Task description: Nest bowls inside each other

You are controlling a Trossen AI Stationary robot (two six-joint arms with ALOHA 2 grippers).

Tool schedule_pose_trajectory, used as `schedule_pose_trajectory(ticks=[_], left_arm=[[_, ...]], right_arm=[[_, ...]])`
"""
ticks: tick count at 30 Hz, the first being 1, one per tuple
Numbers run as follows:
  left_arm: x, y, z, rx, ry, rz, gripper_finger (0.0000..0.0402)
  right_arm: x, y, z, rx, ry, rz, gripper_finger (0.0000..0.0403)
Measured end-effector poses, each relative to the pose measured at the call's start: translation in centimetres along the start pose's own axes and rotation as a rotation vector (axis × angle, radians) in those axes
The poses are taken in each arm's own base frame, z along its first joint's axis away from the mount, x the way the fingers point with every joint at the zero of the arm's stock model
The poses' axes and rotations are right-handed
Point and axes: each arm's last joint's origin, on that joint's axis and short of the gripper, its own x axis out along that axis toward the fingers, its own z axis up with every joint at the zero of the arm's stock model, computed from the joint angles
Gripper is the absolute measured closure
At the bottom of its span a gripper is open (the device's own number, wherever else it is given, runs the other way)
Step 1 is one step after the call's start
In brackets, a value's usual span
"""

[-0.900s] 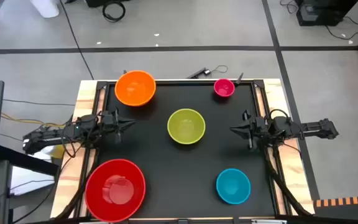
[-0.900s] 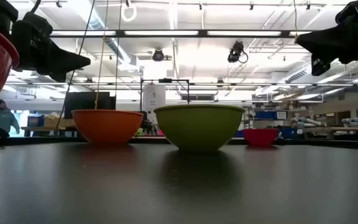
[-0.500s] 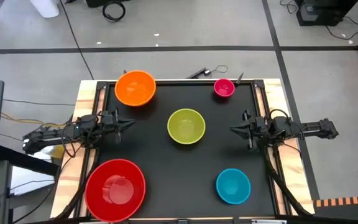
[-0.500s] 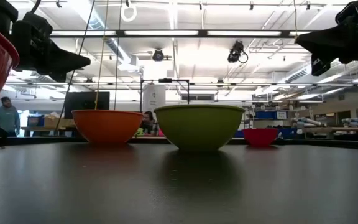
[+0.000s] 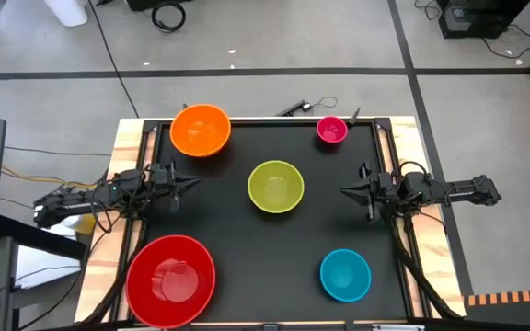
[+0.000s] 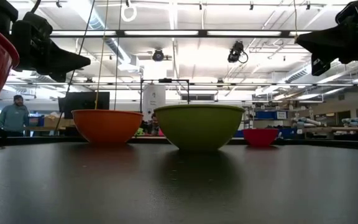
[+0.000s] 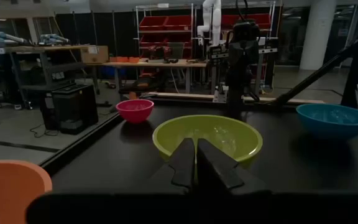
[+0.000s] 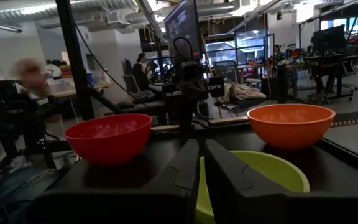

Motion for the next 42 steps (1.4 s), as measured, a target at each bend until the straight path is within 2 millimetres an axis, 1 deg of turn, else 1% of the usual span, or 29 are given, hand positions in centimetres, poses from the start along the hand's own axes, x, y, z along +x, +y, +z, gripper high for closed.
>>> schedule_pose_trajectory(ticks=[20, 23, 27, 37, 39, 41, 42], left_arm=[[0.0, 0.0, 0.0, 0.0, -0.002, 0.0, 0.0379], [0.0, 0.0, 0.7, -0.007, -0.074, 0.001, 0.0379], [-0.1, 0.0, 1.6, -0.016, -0.167, 0.002, 0.0379], [-0.2, 0.0, 1.7, -0.03, -0.18, 0.0, 0.0379], [-0.2, 0.0, 1.7, -0.068, -0.18, -0.003, 0.0379], [-0.2, 0.0, 1.7, -0.116, -0.18, -0.007, 0.0379], [-0.2, 0.0, 1.7, -0.13, -0.18, -0.008, 0.0379]], right_arm=[[0.0, 0.0, 0.0, 0.0, 0.0, 0.0, 0.0366], [0.0, 0.0, 0.0, -0.006, 0.0, 0.0, 0.0366], [0.0, -0.1, 0.0, -0.066, -0.002, -0.02, 0.0366], [0.0, -0.3, 0.0, -0.113, -0.006, -0.105, 0.0366], [0.0, -0.3, 0.0, -0.085, -0.007, -0.105, 0.0366], [0.0, -0.3, 0.0, -0.009, -0.01, -0.09, 0.0366], [0.0, -0.3, 0.1, -0.016, -0.012, -0.093, 0.0366]])
